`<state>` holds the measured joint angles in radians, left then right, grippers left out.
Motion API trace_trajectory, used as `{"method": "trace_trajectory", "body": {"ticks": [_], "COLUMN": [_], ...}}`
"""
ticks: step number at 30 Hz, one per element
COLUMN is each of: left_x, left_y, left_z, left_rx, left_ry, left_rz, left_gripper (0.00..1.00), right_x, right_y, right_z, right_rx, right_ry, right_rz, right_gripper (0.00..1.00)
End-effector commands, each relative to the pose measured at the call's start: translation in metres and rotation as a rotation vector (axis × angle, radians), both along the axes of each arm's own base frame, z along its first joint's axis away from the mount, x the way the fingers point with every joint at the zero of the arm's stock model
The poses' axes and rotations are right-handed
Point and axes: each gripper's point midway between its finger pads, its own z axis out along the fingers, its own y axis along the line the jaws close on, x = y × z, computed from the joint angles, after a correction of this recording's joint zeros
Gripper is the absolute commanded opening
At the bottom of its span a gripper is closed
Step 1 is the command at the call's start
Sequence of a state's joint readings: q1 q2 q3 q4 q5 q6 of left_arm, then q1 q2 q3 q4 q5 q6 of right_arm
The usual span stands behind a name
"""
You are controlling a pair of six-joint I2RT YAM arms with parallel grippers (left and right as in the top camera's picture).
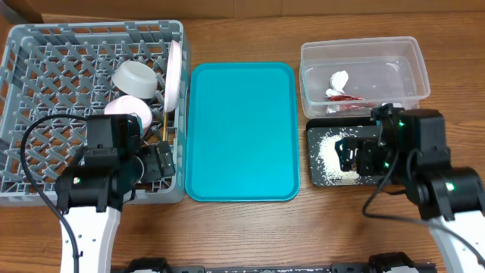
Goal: Sort waste into correct bins and load items into the dishwasher
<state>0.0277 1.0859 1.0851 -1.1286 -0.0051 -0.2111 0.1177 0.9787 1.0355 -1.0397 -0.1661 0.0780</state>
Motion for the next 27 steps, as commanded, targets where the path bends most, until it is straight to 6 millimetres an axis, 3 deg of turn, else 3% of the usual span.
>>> {"method": "trace_trajectory", "body": {"ticks": [1,6,9,19,27], "left_x": [0.001,0.005,0.006,0.009,0.009], "left_y": [0.001,0.001,0.001,0.001,0.001], "left_z": [-0.012,-0.025,-0.033,-0.058,-0.073], "left_rx": [0.004,0.003,0.002,0.0,-0.001], "left_ry": [0.045,0.101,0.136,0.243,0.306], "left_rz": [0.006,0.007,0.007,0.006,0.006], "left_gripper": [1.0,1.0,1.0,1.0,1.0], "right_x": [-0.01,-0.015,-0.012,-0.009,-0.015], "right_y": [-0.007,-0.019,-0.021,-0.018,-0.027], "right_z": [0.019,0.047,0.055,0.06,0.049], "right_rx": [-0.019,-0.042,-0.031,0.067,0.073], "right_ry": [-0.089,-0.285,-0.43,-0.943,-1.107], "right_rz": [-0.02,-0.069,-0.083,-0.09,-0.146], "right_gripper": [1.0,1.0,1.0,1.0,1.0]}}
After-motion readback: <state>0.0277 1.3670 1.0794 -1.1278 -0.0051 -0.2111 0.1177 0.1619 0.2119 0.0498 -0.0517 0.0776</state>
